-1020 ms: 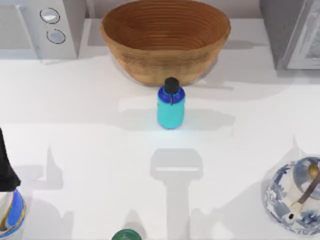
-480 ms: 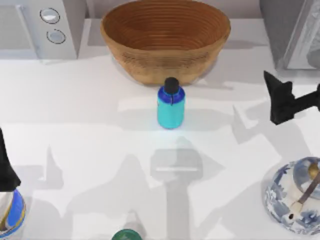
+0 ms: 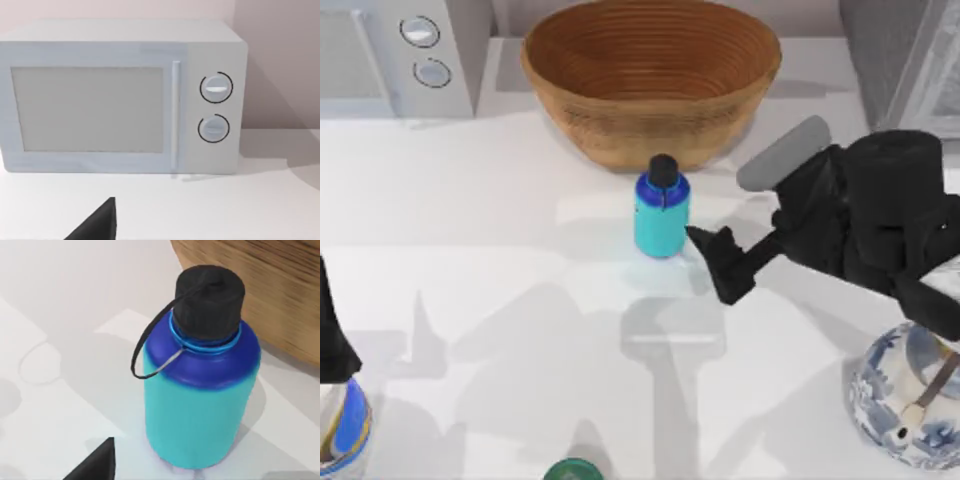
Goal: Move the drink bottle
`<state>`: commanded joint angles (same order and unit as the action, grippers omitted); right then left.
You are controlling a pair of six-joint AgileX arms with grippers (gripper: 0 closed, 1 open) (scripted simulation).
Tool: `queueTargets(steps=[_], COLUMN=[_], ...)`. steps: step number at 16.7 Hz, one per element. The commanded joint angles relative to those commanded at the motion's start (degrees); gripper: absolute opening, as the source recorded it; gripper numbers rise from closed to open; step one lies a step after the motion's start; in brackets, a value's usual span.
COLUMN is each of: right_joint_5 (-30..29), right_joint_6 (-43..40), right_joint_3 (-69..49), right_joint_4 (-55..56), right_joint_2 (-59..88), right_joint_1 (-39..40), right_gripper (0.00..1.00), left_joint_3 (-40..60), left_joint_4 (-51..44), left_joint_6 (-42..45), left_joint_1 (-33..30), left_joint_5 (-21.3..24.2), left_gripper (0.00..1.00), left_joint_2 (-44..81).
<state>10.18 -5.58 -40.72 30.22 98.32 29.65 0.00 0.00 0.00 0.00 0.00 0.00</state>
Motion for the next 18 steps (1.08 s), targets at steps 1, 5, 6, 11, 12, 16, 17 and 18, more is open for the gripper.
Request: queueTargets(steps=[1,5,6,11,12,16,17,18], right_joint_5=[0.64,1.13,1.13,0.19,-0.23,-1.57,-1.73,-1.81], right_joint_6=[-0.19,-0.35,-0.35,0.26,0.48,1.08,1.16,1.19], right_joint_3=[0.04,0.17,0.17,-3.55,-5.34,-12.64,-14.23,-15.66], right_joint_4=[0.31,0.59,0.59,-1.02,-1.29,0.19,0.98,1.79], right_joint_2=[1.24,2.11,2.11,3.74,5.24,14.25,16.66,18.91], right_joint_1=[0.64,1.06,1.06,2.16,2.65,3.94,4.08,4.13], right_gripper=[1.0,1.0,1.0,1.0,1.0,1.0,1.0,1.0], left_joint_3=[0.0,0.0,0.0,0.0,0.0,0.0,0.0,0.0], left_joint_4=[0.0,0.0,0.0,0.0,0.0,0.0,0.0,0.0], left_joint_6=[0.0,0.0,0.0,0.0,0.0,0.0,0.0,0.0], left_joint_1=[0.0,0.0,0.0,0.0,0.0,0.0,0.0,0.0], left_joint_5=[0.0,0.0,0.0,0.0,0.0,0.0,0.0,0.0], left_gripper=[1.0,1.0,1.0,1.0,1.0,1.0,1.0,1.0], left_joint_2=[0.0,0.0,0.0,0.0,0.0,0.0,0.0,0.0])
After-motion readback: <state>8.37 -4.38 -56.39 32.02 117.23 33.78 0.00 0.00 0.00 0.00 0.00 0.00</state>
